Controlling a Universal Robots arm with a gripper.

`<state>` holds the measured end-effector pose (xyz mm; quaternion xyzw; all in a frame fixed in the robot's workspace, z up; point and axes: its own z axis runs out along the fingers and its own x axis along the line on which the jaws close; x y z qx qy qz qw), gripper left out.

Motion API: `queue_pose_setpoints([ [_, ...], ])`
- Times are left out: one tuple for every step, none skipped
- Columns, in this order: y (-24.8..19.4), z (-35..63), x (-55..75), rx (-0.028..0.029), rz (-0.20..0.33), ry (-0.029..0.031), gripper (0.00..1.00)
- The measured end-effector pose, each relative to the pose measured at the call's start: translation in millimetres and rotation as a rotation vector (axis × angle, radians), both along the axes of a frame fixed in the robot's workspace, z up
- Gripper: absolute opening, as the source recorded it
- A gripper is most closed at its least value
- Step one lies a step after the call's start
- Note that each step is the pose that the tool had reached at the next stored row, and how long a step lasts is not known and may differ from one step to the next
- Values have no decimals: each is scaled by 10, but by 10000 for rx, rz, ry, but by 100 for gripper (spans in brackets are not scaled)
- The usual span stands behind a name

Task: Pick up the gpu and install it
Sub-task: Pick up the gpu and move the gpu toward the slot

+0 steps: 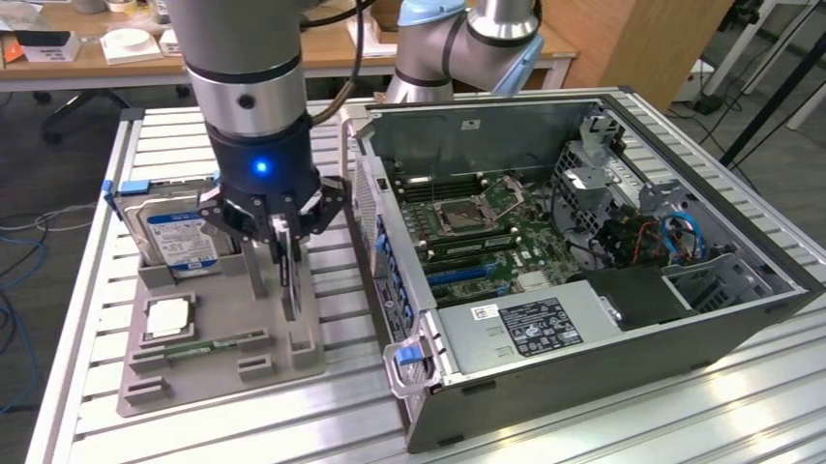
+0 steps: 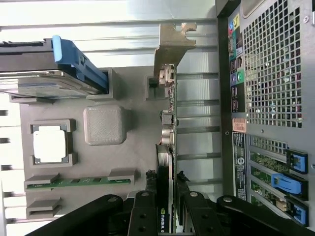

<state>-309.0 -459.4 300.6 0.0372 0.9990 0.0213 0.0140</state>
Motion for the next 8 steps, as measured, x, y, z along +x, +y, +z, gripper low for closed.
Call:
queue_pose_setpoints([
  [0, 17, 0, 0, 0, 0, 26],
  [0, 31, 0, 0, 0, 0, 26],
  [0, 45, 0, 0, 0, 0, 26],
  [0, 58, 0, 0, 0, 0, 26],
  [0, 70, 0, 0, 0, 0, 26],
  [0, 80, 0, 0, 0, 1, 26],
  [0, 90, 0, 0, 1, 0, 26],
  [0, 101, 0, -1, 0, 0, 26],
])
